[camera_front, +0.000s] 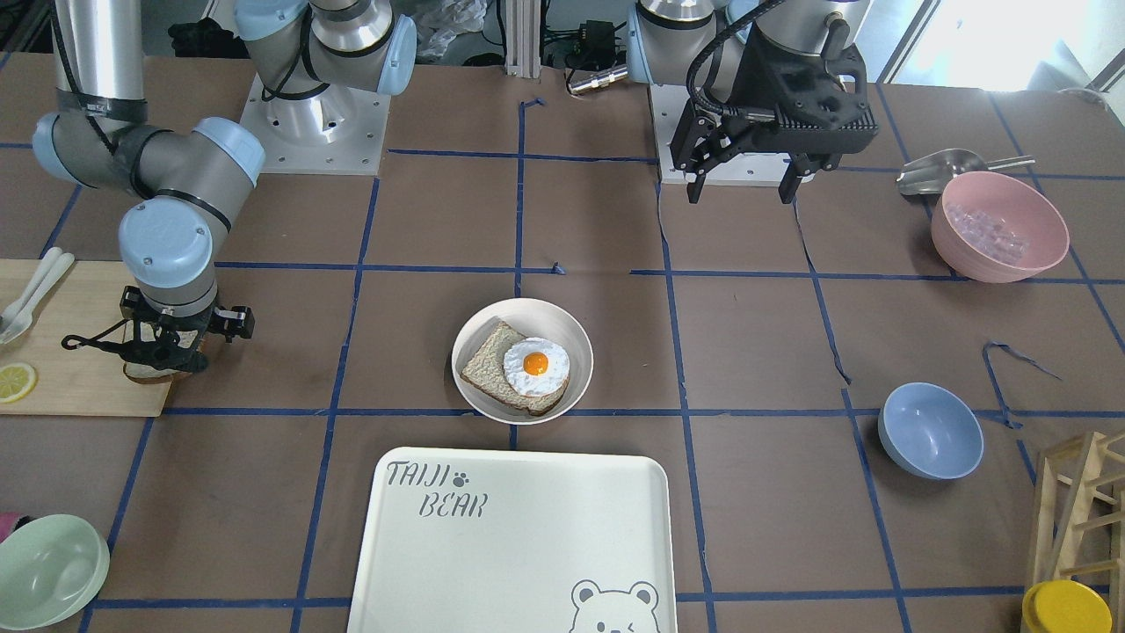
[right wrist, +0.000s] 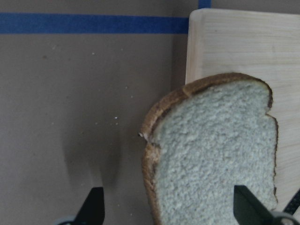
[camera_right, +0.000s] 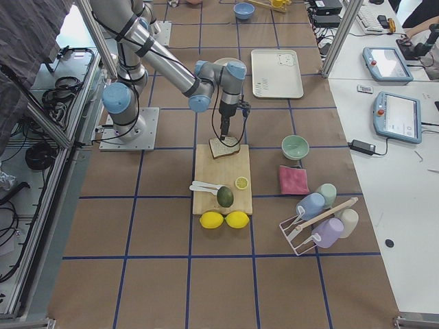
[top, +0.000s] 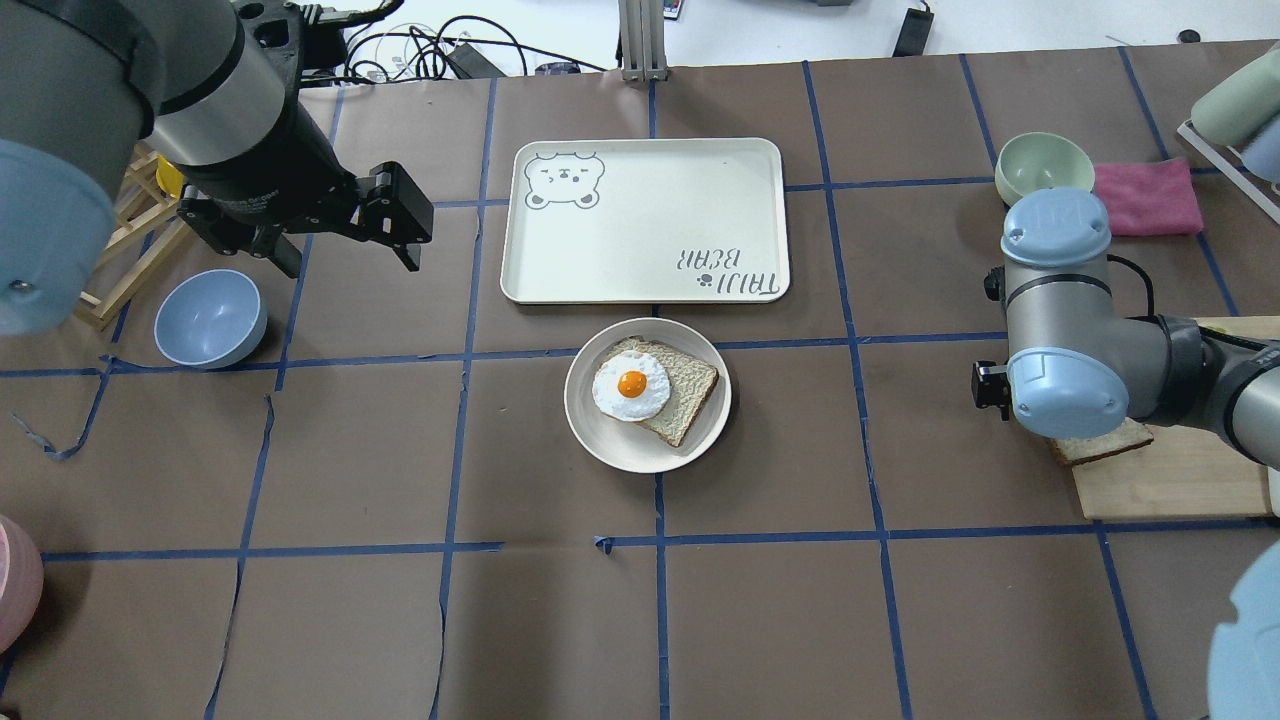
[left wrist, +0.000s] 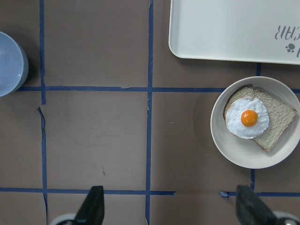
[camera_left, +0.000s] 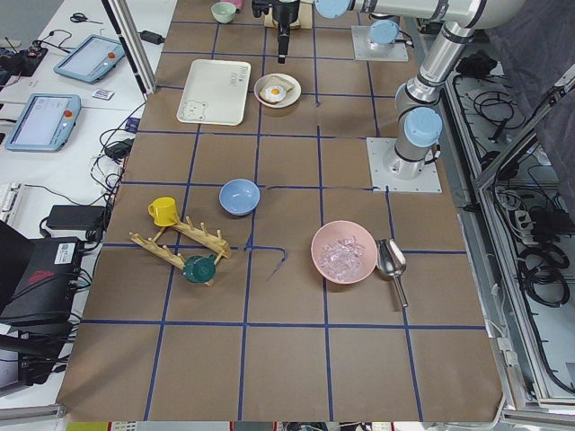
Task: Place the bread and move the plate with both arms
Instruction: 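Grasp the white bread slice with the right gripper and lift it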
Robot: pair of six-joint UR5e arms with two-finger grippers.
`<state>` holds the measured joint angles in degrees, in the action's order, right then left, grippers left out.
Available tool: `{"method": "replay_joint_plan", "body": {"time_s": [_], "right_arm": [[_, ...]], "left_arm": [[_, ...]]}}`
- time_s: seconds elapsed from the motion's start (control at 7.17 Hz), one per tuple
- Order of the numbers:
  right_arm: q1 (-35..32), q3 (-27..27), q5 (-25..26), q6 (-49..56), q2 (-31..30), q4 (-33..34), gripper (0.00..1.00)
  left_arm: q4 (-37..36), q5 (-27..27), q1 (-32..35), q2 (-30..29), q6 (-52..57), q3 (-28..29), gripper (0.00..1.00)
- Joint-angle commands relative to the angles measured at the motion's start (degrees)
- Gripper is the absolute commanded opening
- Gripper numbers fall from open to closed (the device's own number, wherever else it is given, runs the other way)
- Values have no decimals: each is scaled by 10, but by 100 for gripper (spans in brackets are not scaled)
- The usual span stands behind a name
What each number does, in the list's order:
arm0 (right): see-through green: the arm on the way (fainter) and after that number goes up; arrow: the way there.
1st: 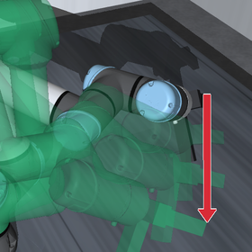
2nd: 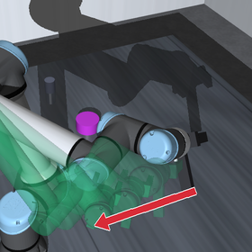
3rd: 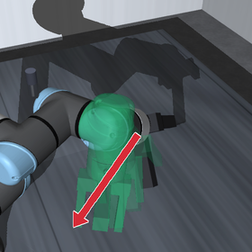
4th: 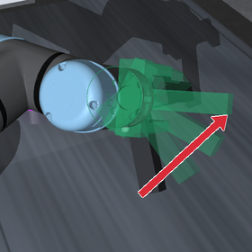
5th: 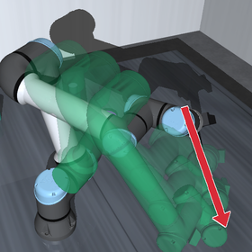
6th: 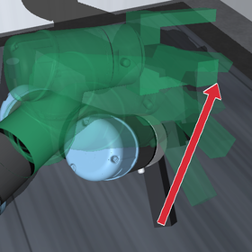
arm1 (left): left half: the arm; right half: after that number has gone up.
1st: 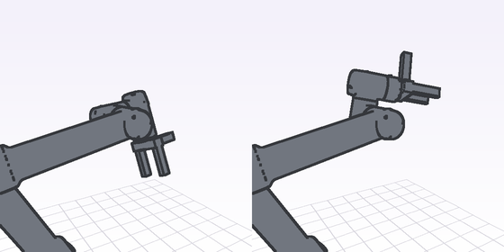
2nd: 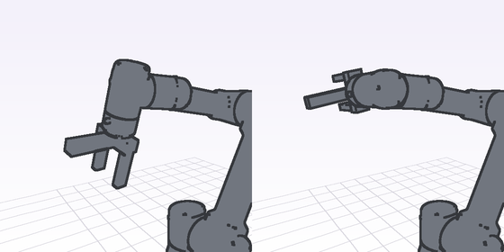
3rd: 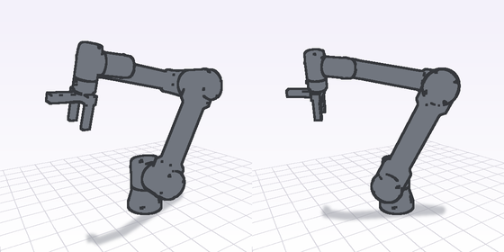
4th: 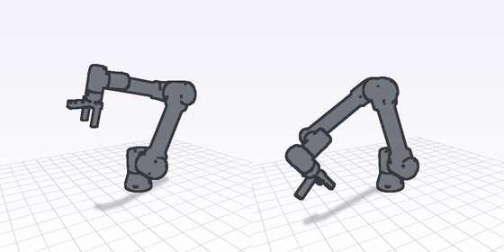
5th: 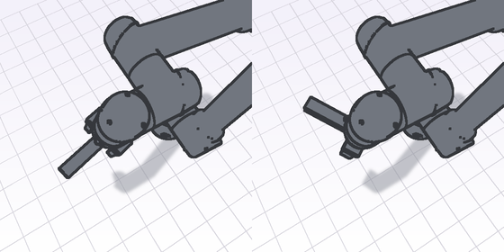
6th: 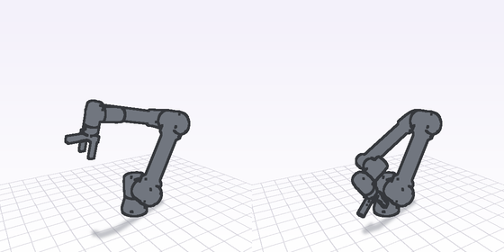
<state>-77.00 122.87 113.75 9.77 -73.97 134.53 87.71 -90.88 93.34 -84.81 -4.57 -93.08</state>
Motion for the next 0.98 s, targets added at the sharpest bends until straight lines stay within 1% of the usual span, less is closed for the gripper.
{"method": "replay_joint_plan", "body": {"time_s": [0.0, 0.14, 0.28, 0.56, 0.7, 0.84], "right_arm": [[0, -1, 23, 1, 7, 9, 50], [0, -1, 22, 0, 7, 11, 37], [0, -1, 22, 0, 7, 12, 32], [0, -2, 17, -2, 6, 10, 5], [0, -3, 13, -2, 6, 9, 0], [0, -3, 12, -1, 4, 9, 0]], "left_arm": [[0, 0, 0, 0, 0, 0, 100], [0, 0, 0, 0, 0, 0, 100], [0, 0, 0, 0, 0, 0, 100], [0, 0, 0, 0, 0, 0, 100], [0, 0, 0, 0, 0, 0, 100], [0, 1, 0, 0, 0, 1, 100]]}}
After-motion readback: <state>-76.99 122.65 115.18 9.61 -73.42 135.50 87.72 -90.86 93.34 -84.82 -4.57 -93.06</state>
